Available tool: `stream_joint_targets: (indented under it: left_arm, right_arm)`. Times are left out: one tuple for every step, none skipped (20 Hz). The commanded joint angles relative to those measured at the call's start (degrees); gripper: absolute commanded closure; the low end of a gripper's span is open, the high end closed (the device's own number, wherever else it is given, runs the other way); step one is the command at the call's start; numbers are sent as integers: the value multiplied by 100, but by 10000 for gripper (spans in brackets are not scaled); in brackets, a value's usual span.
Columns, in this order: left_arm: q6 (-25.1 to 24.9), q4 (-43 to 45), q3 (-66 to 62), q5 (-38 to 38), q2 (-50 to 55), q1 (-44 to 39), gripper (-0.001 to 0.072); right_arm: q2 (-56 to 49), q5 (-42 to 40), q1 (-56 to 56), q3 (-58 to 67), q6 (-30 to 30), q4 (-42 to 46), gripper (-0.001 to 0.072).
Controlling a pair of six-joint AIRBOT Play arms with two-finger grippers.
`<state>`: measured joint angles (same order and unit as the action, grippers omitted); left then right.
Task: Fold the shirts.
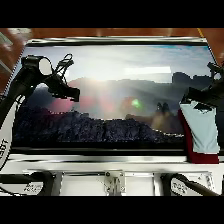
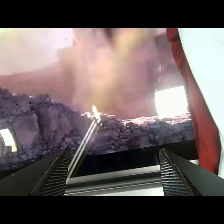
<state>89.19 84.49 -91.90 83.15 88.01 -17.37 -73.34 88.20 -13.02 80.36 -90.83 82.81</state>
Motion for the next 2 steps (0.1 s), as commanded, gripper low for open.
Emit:
stream_joint_targets:
  left_arm:
    - [-138,0,-7,-61,0,-2,3]
    - [-197,2,-7,-63,0,-2,3]
  right_arm:
    - [-4,9,-2,-2,-2,-2,35]
    - [-4,9,-2,-2,-2,-2,35]
